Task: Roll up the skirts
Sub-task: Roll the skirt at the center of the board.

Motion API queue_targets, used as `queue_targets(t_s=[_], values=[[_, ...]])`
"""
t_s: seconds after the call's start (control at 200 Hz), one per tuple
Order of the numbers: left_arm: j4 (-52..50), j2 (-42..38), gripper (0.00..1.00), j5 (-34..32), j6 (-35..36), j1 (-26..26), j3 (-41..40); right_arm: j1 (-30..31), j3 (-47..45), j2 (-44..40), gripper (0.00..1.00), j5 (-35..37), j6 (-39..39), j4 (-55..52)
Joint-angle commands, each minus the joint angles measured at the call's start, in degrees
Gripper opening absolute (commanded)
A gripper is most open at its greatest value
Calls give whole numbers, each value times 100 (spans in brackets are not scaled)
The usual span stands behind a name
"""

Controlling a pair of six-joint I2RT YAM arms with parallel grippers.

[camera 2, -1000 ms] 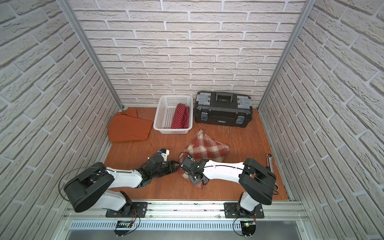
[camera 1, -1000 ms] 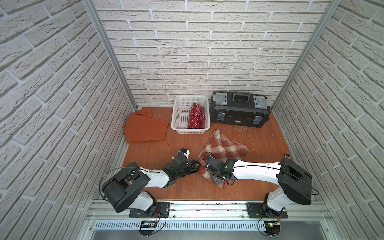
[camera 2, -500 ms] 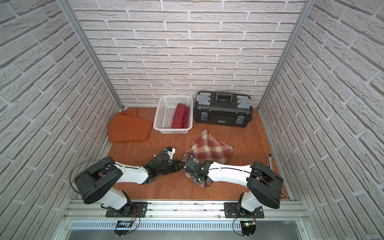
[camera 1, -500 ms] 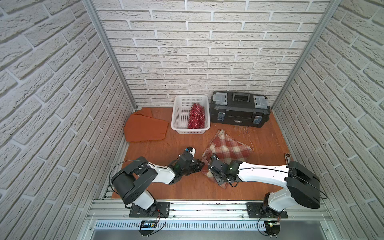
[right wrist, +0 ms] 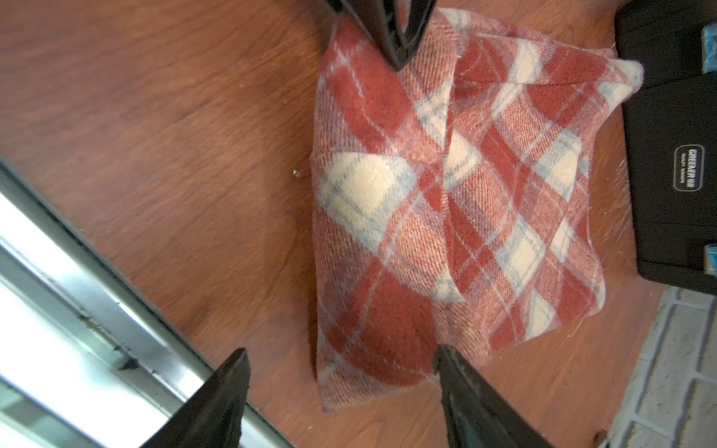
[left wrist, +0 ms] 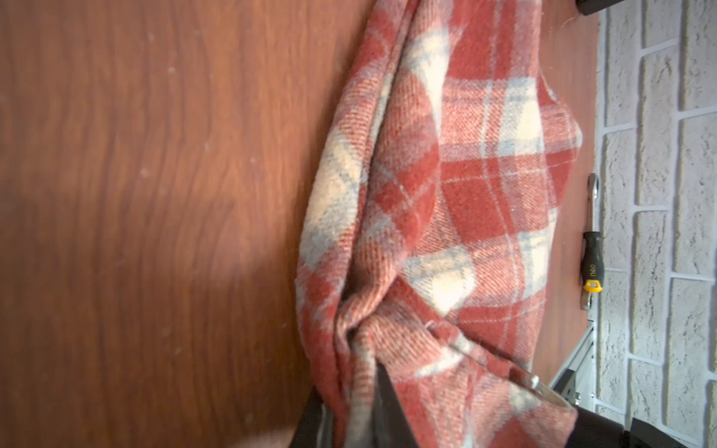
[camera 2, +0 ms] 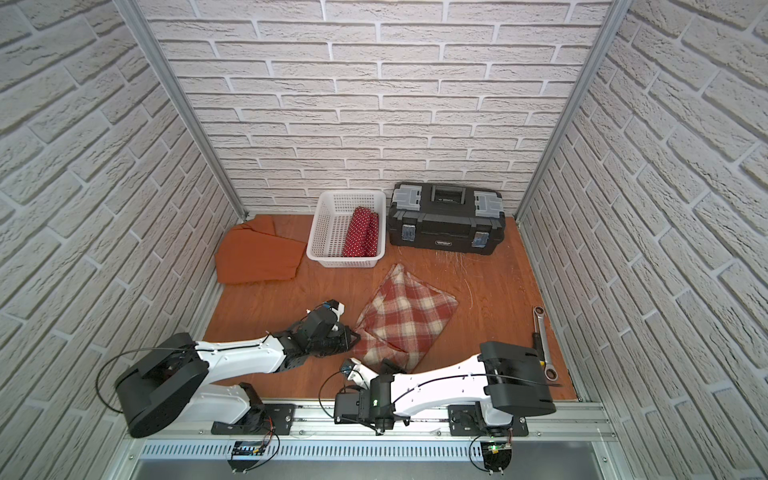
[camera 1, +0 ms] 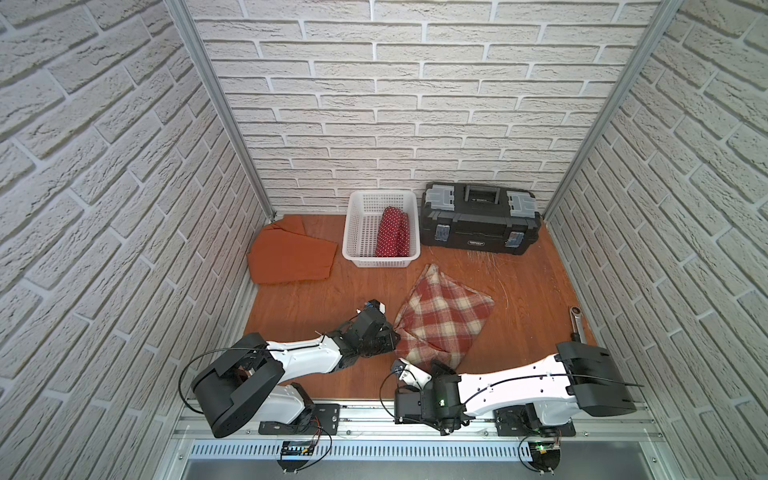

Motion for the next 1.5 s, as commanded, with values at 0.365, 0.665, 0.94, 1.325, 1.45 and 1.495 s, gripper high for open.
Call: queue_targets(t_s=[0.365,0.665,0.94,1.325,1.45,1.495], values=[[-1248,-905,0,-18,-34,64,-34,1,1099,2221,87,1437,415,-645],[-1570,-1111,0,-14,-112,57,-50,-311,1677,2876,64,1707,1738,-1911],[-1943,-1476,15,-147,-93,126,-31,-434,1569,2755,24,1499,1270,-1585],[-3762,-3351,91,-395,494,1831,342,-380,1084,1336,17,-1047,-530,112],[-3663,-3405,92,-113,487,2025,256,-585,926,765,18,-2095,-848,494],[-3496,-3292,92,-10,441,2004,192,-753,788,579,18,-2466,-913,659]])
